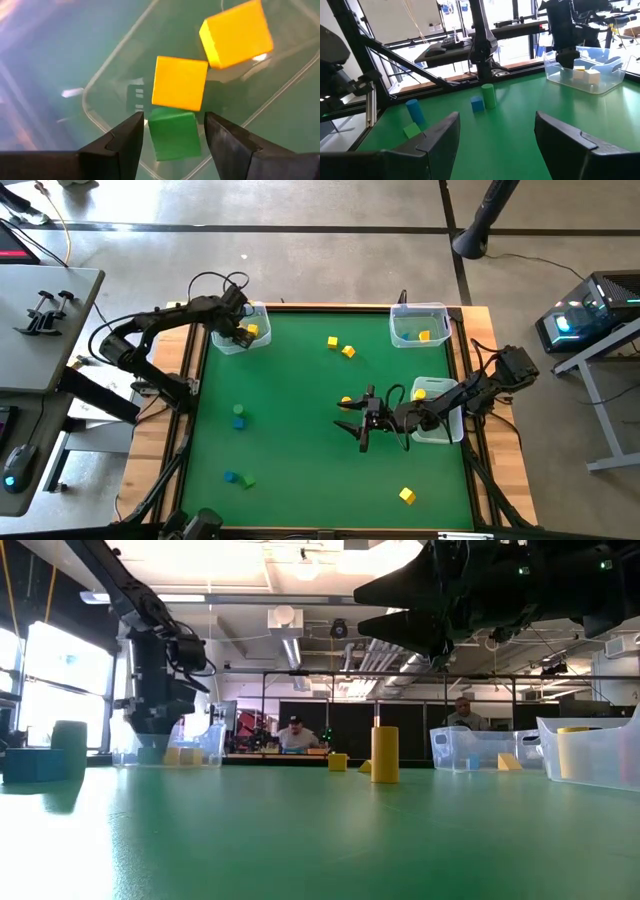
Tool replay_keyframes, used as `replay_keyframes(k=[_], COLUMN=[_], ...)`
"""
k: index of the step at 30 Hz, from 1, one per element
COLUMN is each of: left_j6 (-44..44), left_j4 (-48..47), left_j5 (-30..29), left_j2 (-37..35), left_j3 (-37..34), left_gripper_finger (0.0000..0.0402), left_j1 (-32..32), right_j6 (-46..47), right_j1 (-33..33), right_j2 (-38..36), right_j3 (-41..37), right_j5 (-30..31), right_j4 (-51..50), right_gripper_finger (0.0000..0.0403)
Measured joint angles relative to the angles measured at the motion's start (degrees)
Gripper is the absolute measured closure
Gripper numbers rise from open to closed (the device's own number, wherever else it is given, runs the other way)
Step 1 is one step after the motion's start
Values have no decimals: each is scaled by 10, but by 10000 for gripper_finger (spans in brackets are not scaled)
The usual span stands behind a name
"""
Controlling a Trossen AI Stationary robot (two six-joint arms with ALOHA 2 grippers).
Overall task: Sort blocks by size
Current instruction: Put the yellow triangular block into the top right transparent bin
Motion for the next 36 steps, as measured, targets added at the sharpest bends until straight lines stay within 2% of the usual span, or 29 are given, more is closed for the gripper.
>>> replay_keyframes(k=[3,8,12,16,22,25,28,32,36], left_j6=[3,3,8,4,-9,-19,-24,-50,-84], left_j4=[-4,-6,-4,13,76,153,283,499,657], left_j5=[5,47,100,142,143,143,144,146,131], left_j2=[-13,-63,-116,-164,-194,-194,-194,-187,-175], left_j3=[14,23,23,23,23,7,-40,-133,-203], left_gripper_finger=[207,206,206,206,206,206,206,206,206], left_j1=[-1,-12,-41,-97,-214,-274,-333,-408,-471], right_j6=[0,0,0,-3,-24,-41,-59,-95,-169], right_j1=[0,0,1,1,8,20,34,62,95], right_j2=[0,0,0,0,0,0,0,0,-16], right_j3=[0,0,0,0,0,0,0,0,0], right_j5=[1,3,66,113,118,128,162,230,323], right_j4=[-1,-1,-1,-1,1,5,5,5,4], right_gripper_finger=[157,157,157,157,157,157,157,157,157])
